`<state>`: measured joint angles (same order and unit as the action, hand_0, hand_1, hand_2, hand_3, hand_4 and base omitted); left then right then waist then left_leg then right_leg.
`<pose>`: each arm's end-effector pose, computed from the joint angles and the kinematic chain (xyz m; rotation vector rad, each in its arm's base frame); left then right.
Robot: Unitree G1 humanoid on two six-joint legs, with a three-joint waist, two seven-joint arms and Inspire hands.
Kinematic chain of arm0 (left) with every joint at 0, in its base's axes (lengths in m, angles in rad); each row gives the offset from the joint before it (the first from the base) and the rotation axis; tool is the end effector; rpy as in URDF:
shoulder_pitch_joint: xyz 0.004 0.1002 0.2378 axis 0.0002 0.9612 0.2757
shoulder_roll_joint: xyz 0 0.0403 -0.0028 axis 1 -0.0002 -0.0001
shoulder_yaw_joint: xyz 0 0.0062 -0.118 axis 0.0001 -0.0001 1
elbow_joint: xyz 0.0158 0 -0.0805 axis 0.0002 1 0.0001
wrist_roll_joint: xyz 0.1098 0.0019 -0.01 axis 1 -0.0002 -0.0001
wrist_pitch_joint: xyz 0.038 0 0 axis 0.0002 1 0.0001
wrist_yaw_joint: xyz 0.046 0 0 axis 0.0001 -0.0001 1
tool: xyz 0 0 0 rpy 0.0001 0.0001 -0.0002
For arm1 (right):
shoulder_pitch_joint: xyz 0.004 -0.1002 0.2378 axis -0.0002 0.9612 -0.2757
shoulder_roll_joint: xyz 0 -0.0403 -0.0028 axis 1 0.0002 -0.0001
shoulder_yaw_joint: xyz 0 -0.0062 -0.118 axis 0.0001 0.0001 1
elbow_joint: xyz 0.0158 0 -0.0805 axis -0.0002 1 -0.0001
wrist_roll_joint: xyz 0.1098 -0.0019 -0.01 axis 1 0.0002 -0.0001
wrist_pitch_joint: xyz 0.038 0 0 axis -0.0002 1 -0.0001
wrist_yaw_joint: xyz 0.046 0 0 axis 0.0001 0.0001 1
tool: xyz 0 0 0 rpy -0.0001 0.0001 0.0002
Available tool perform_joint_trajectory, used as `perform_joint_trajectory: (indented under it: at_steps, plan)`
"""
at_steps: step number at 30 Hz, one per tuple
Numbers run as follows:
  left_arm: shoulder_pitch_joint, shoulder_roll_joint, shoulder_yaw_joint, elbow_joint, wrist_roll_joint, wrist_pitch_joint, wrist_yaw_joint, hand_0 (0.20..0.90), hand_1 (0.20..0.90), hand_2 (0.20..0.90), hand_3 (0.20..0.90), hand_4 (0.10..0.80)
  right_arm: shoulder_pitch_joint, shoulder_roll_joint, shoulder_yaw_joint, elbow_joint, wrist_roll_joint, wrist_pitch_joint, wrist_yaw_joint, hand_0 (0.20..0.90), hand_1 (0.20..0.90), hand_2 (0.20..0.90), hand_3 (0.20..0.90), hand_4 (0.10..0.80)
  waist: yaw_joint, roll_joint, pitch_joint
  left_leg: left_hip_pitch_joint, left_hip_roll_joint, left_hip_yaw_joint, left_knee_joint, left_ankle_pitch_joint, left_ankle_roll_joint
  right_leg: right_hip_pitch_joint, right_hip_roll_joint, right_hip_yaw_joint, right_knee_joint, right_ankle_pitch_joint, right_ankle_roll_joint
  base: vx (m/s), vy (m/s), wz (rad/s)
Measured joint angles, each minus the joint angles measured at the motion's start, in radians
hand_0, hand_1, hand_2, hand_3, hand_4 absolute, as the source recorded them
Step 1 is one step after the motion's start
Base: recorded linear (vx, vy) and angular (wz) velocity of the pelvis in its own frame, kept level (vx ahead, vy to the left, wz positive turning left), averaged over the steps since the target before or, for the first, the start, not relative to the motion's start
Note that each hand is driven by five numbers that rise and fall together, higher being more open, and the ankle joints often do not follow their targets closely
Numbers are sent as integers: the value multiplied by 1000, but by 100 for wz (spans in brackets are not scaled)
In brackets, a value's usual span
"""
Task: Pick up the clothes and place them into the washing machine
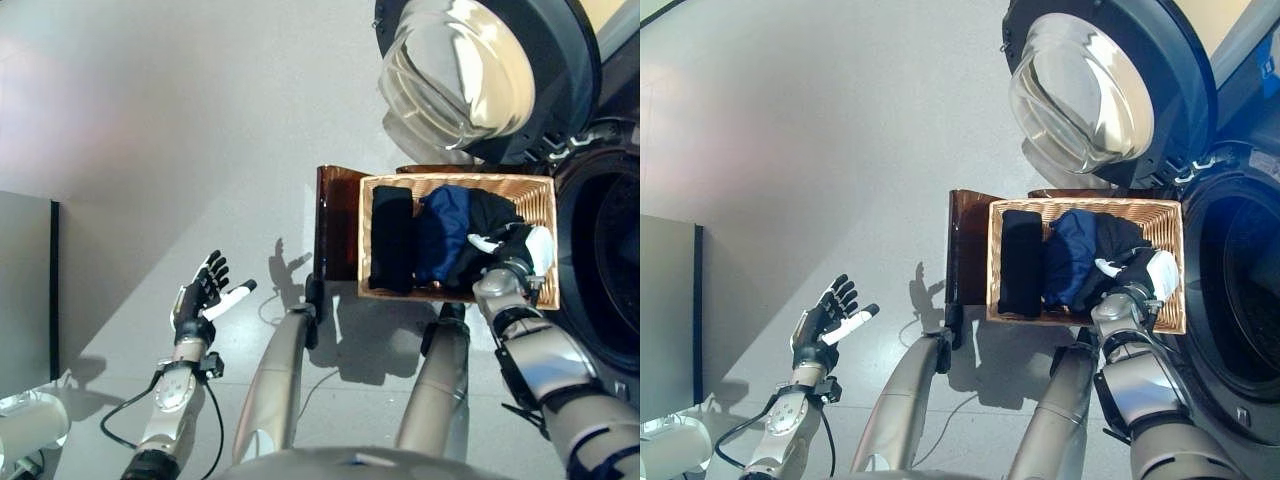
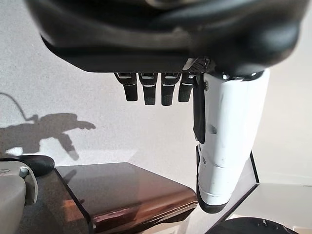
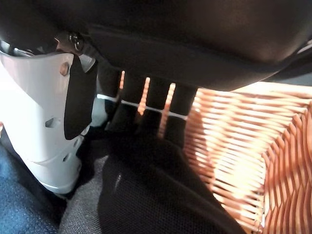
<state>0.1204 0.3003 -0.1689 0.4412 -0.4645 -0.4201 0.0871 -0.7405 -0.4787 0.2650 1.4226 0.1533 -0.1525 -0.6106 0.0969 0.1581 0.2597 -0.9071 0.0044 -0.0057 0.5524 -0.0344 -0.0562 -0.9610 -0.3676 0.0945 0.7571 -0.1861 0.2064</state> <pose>0.1575 0.2122 -0.0507 -0.1094 0.1699 0.1620 0.3015 -0.2824 0.0141 -0.6162 0.3729 -0.7503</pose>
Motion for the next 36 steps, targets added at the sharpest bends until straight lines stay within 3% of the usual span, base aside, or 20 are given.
perform_joint_trajectory:
  at_steps: [11,15,23,29,32,35,36]
  plan:
    - [-13,-13,3,117,-1,-3,27,900,900,900,900,800,220,40,-119,-252,104,-63,46,200,200,200,200,300,-38,-13,-1,201,15,9,-227,67,-2,196,9,-51,-220,69,19,62,-41,-6]
    - [-11,-24,3,147,-2,-2,33,900,900,900,900,800,274,72,-228,-302,242,-120,72,200,200,200,200,300,-61,-26,-1,279,17,9,-303,87,-2,276,11,-73,-285,87,29,76,-62,-4]
    - [-8,-33,12,204,-23,-2,33,900,900,900,900,800,355,111,-318,-311,481,-199,177,200,200,200,200,300,-87,-69,-14,408,29,25,-417,112,1,400,18,-95,-412,123,34,79,-43,-9]
    - [-9,-66,32,232,-54,-2,29,900,900,900,900,800,414,216,-435,-377,777,-279,305,200,200,200,200,300,-103,-73,-27,467,32,33,-463,119,4,473,21,-110,-483,149,39,48,-12,-5]
    - [-10,-72,31,237,-64,-2,20,900,900,900,900,800,423,249,-452,-378,858,-291,350,200,200,200,200,300,-110,-72,-30,483,32,33,-471,120,5,489,21,-110,-488,151,42,44,-14,-1]
    - [-10,-72,32,237,-65,-2,18,900,900,900,900,800,446,242,-417,-379,821,-289,330,200,200,200,200,300,-109,-71,-32,495,33,35,-477,120,5,502,21,-112,-500,154,42,13,-4,0]
    - [-10,-72,34,237,-65,-2,17,900,900,900,900,800,460,224,-371,-393,769,-284,321,532,532,532,532,537,-110,-70,-32,496,32,35,-479,122,5,502,21,-112,-500,154,42,-26,-24,-3]
